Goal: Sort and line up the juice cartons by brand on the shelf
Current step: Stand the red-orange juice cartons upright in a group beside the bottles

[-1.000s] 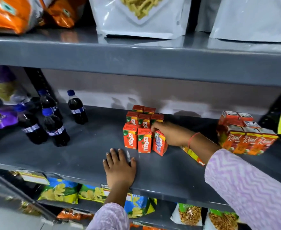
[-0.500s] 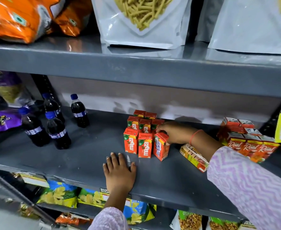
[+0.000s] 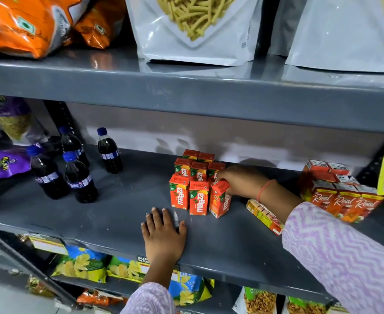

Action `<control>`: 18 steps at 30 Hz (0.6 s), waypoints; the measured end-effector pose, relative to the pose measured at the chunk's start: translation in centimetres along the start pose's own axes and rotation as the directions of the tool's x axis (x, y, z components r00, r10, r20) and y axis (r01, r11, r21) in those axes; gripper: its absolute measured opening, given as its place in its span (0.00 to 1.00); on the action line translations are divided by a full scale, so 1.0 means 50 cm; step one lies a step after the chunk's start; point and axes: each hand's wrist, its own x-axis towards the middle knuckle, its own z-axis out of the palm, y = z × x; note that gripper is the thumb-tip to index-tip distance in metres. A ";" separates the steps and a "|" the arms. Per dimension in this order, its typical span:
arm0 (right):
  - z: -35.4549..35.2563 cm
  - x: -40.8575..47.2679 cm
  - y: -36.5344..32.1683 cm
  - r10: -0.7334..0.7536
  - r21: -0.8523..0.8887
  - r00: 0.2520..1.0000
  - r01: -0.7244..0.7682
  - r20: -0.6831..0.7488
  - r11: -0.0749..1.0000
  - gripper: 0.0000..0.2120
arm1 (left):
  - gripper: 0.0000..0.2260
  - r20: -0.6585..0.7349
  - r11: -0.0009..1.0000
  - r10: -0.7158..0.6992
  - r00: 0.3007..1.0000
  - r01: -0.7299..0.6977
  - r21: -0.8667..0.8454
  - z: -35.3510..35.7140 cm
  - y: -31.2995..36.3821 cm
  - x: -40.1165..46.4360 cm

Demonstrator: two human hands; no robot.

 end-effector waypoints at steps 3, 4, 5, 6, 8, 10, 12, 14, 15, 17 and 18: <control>0.013 0.002 -0.008 0.081 -0.011 0.996 -0.082 -0.037 0.997 0.16 | 0.30 -0.002 1.000 0.000 1.000 0.000 -0.002 0.000 0.000 0.001; 0.018 0.003 -0.011 0.110 -0.009 0.993 -0.110 -0.051 0.994 0.16 | 0.30 0.000 1.000 0.000 1.000 0.000 -0.006 0.001 0.000 0.001; 0.023 0.005 -0.013 0.133 -0.004 0.989 -0.134 -0.065 0.991 0.16 | 0.30 -0.002 1.000 0.001 1.000 -0.001 -0.008 0.001 0.000 0.000; 0.028 0.007 -0.014 0.155 0.004 0.985 -0.155 -0.074 0.988 0.16 | 0.30 -0.005 1.000 0.003 1.000 -0.003 -0.007 0.001 -0.001 0.000; 0.039 0.000 -0.009 0.197 0.080 0.978 -0.192 -0.065 0.978 0.19 | 0.30 -0.009 1.000 0.010 1.000 -0.010 -0.007 0.001 -0.002 0.000; 0.058 -0.024 0.006 0.271 0.296 0.962 -0.251 -0.027 0.921 0.23 | 0.30 -0.010 1.000 0.021 1.000 -0.021 -0.005 -0.001 -0.001 0.000; 0.089 -0.070 0.028 0.442 0.482 0.895 -0.362 -0.059 0.797 0.25 | 0.29 -0.010 0.999 0.049 0.999 -0.048 0.010 -0.003 -0.001 -0.004; 0.131 -0.130 0.056 0.618 0.477 0.776 -0.499 -0.125 0.723 0.21 | 0.27 -0.015 0.996 0.081 0.997 -0.080 0.038 0.000 -0.003 -0.010; 0.154 -0.160 0.070 0.667 0.420 0.736 -0.572 -0.117 0.705 0.20 | 0.26 -0.013 0.995 0.092 0.996 -0.091 0.050 0.003 -0.001 -0.017; 0.188 -0.208 0.088 0.711 0.345 0.701 -0.654 -0.058 0.673 0.21 | 0.25 0.016 0.992 0.102 0.995 -0.103 0.071 0.010 0.014 -0.037; 0.197 -0.221 0.093 0.721 0.359 0.691 -0.664 -0.040 0.656 0.22 | 0.24 0.033 0.991 0.116 0.993 -0.118 0.067 0.012 0.028 -0.050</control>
